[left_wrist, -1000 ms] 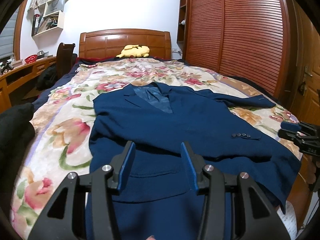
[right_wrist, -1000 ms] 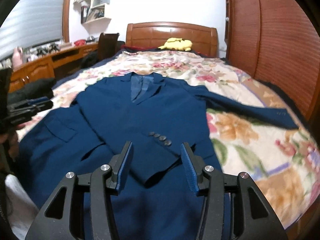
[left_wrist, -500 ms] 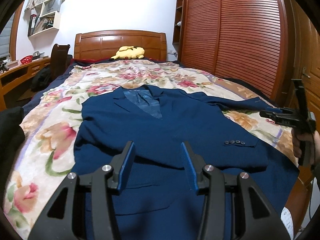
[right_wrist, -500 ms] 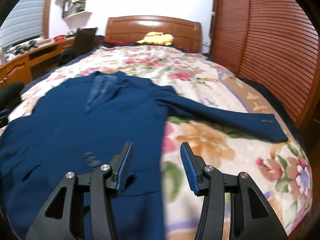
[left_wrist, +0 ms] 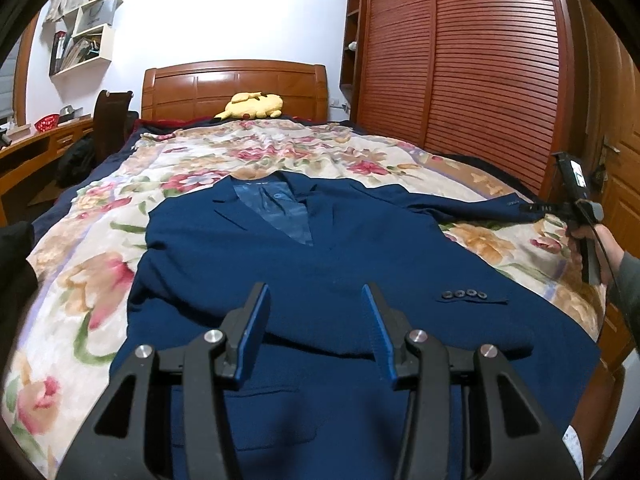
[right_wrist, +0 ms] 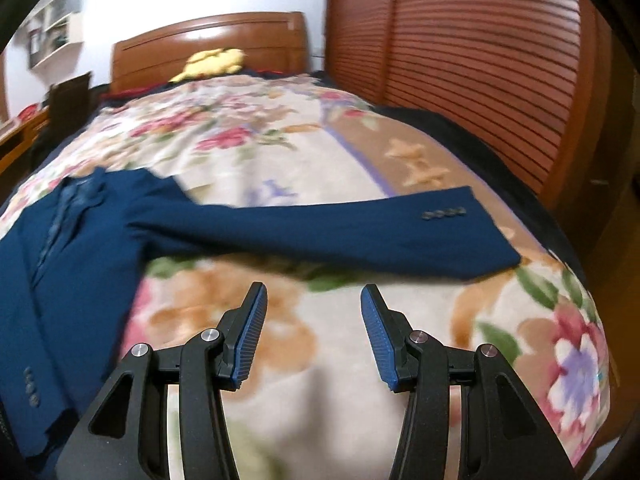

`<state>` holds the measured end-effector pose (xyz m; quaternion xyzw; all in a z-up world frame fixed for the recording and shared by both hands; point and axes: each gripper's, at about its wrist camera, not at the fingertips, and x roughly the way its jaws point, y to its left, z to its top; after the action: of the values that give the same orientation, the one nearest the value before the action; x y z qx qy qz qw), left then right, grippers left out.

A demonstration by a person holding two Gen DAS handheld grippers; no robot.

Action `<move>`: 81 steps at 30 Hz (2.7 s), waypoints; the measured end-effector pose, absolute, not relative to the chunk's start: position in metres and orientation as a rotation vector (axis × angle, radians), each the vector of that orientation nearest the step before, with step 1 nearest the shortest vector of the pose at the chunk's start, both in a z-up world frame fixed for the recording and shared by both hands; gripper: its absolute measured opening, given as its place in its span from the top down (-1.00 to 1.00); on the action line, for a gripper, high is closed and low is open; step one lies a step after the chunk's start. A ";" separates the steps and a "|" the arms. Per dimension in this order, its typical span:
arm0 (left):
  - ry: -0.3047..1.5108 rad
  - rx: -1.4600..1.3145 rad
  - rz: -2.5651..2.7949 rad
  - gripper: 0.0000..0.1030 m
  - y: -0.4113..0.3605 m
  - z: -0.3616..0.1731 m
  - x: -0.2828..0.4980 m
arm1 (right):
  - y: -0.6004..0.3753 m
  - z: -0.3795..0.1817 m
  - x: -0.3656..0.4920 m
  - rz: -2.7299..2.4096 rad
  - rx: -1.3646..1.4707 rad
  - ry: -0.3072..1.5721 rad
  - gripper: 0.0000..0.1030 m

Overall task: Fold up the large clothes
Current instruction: 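Reach the right tool to the other sleeve cuff and grasp it, then lift the cuff with the right tool and fold it across the jacket front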

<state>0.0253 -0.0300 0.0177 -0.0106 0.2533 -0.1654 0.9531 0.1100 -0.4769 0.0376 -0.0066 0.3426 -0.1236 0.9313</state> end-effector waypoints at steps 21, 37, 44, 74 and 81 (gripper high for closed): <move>0.544 -0.003 -0.394 -0.09 -0.052 0.006 0.047 | -0.617 0.050 0.159 -0.486 0.041 0.741 -0.14; 0.570 0.029 -0.384 -0.10 -0.059 -0.002 0.049 | -0.648 0.002 0.171 -0.521 0.099 0.915 -0.20; 0.576 0.044 -0.378 -0.10 -0.062 -0.004 0.049 | -0.632 -0.001 0.169 -0.442 0.049 0.926 0.67; 0.500 -0.026 -0.283 -0.10 0.039 0.020 -0.009 | -0.222 0.204 0.121 0.164 -0.347 0.439 0.89; 0.480 -0.044 -0.229 -0.10 0.068 0.024 -0.021 | -0.143 0.215 0.106 0.301 -0.365 0.374 0.89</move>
<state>-0.0215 0.0684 0.0240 -0.0217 0.2372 -0.1129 0.9646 0.1057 -0.1427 0.2153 -0.1800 0.1842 0.1480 0.9549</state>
